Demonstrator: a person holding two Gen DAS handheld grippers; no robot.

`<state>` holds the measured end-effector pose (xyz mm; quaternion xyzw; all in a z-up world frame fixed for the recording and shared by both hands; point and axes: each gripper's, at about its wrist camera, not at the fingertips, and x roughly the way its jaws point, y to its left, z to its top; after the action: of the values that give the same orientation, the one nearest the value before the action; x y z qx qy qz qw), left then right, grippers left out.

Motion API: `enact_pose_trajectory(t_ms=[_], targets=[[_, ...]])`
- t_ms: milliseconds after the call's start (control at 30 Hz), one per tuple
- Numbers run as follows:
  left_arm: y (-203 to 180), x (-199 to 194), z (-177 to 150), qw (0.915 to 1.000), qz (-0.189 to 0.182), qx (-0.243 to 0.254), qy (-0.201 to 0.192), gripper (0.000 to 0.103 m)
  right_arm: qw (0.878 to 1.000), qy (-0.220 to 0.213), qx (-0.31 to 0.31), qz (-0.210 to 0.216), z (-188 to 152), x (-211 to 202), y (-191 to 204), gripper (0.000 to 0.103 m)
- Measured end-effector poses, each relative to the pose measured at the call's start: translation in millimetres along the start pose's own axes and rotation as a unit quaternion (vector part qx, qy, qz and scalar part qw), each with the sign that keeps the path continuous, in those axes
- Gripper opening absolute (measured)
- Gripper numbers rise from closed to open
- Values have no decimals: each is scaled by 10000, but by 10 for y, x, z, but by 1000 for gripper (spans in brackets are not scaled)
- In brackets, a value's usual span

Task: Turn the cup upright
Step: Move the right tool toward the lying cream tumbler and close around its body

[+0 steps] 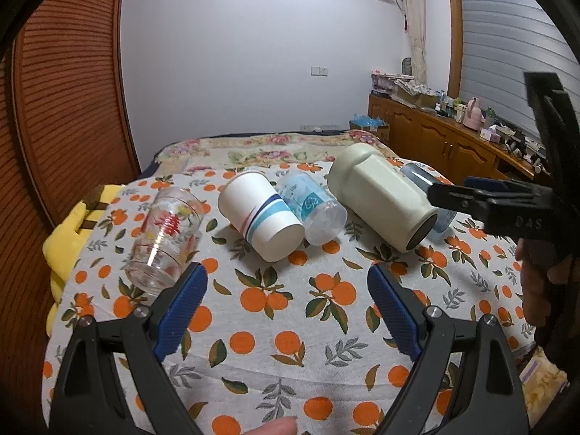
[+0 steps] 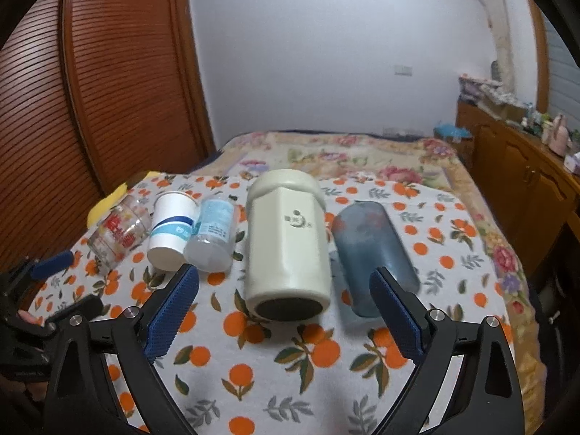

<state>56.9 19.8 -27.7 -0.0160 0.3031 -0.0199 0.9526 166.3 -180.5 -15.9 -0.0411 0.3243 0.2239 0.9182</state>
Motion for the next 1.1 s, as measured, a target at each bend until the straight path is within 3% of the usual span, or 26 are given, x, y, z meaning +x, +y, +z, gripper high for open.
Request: enact_pose_trajectory(t_ms=[433, 633, 1100], targets=[[130, 161, -17, 9996, -197, -23, 208, 91, 9927, 1193, -179, 43, 299, 676, -16, 96], [183, 182, -32, 9989, -349, -61, 295, 84, 9850, 1669, -430, -98, 391, 930, 21, 96], [276, 149, -72, 9988, -316, -173, 345, 80, 9690, 2302, -854, -274, 407, 1295, 95, 87]])
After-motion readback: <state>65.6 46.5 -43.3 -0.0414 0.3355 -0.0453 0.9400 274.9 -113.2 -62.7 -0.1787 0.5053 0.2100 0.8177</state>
